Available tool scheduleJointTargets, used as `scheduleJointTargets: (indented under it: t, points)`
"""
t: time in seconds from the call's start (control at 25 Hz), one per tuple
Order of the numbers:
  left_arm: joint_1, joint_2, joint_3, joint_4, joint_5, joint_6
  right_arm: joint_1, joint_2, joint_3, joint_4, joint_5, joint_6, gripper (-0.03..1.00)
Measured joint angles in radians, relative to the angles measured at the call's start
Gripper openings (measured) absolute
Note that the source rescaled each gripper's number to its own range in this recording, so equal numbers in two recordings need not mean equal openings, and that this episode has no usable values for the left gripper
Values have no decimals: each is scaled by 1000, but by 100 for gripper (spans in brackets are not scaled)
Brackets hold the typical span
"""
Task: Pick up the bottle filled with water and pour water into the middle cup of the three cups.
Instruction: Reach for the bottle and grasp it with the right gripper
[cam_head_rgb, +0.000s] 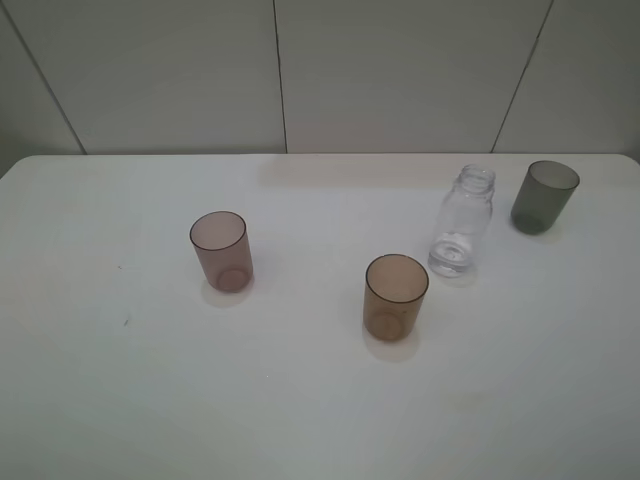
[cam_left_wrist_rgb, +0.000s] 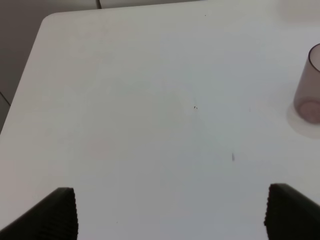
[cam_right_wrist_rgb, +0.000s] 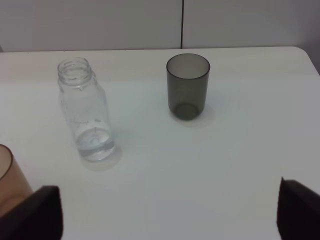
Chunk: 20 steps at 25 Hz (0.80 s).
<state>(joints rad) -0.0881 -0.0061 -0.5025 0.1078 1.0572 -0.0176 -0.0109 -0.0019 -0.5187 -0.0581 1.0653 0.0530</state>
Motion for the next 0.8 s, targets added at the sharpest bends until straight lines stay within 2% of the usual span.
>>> scheduleJointTargets:
  t: [0.8]
  points:
    - [0, 0, 0, 0, 0, 0, 0, 0, 0, 0, 0, 0, 100]
